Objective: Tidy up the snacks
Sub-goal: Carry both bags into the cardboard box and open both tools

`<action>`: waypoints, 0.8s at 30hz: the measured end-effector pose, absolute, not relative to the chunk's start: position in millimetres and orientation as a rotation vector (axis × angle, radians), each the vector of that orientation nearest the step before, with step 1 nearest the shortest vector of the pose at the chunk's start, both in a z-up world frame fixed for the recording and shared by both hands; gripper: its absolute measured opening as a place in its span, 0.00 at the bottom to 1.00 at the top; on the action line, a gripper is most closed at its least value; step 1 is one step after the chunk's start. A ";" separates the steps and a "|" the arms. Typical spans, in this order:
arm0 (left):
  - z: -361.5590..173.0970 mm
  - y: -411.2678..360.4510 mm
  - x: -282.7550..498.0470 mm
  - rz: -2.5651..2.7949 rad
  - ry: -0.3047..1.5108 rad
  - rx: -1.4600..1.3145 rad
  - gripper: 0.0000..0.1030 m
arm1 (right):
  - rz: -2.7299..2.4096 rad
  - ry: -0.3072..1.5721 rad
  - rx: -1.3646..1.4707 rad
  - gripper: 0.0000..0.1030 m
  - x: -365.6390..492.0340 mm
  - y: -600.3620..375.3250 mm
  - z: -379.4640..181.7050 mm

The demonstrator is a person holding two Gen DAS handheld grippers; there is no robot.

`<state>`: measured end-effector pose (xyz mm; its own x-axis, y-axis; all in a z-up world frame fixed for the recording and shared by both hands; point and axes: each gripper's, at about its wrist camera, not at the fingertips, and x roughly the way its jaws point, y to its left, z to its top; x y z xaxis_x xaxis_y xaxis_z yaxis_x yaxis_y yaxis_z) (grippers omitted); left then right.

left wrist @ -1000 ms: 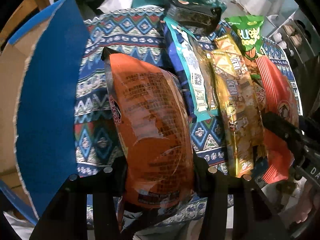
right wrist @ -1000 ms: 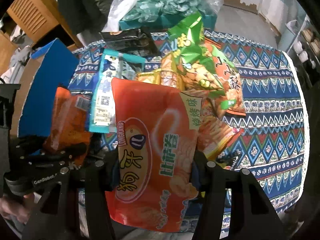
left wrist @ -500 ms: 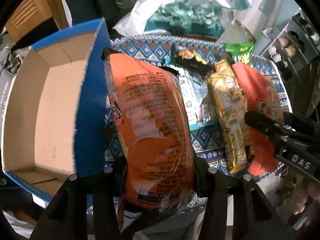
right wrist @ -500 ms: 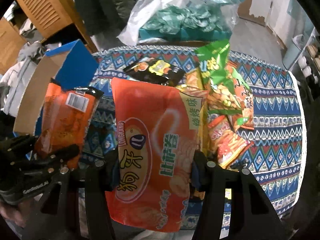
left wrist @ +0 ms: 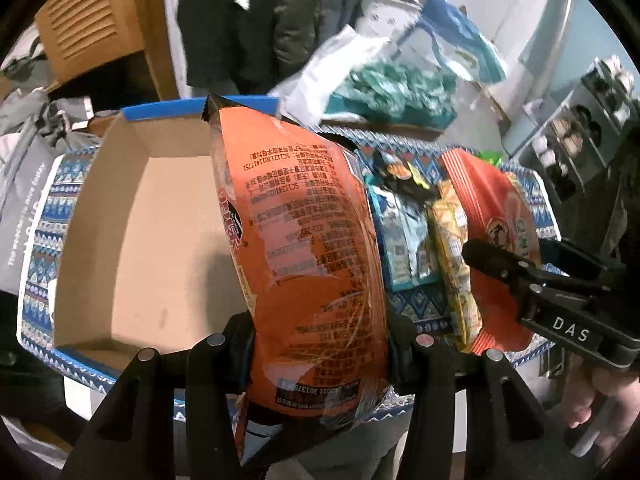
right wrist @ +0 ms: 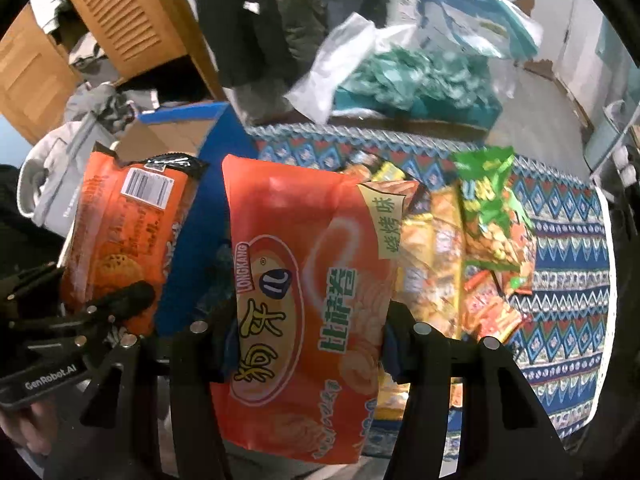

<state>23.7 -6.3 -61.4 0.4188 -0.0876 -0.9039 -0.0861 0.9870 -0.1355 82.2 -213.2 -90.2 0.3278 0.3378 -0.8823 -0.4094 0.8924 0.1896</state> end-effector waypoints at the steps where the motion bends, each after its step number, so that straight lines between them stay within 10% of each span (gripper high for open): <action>1: -58.7 -0.8 23.2 0.004 1.134 -0.178 0.49 | 0.497 1.131 -0.074 0.54 82.2 -207.1 -87.1; 24: -67.7 121.7 6.7 0.191 1.096 -0.315 0.49 | 0.661 1.112 -0.147 0.54 87.7 -46.5 -65.7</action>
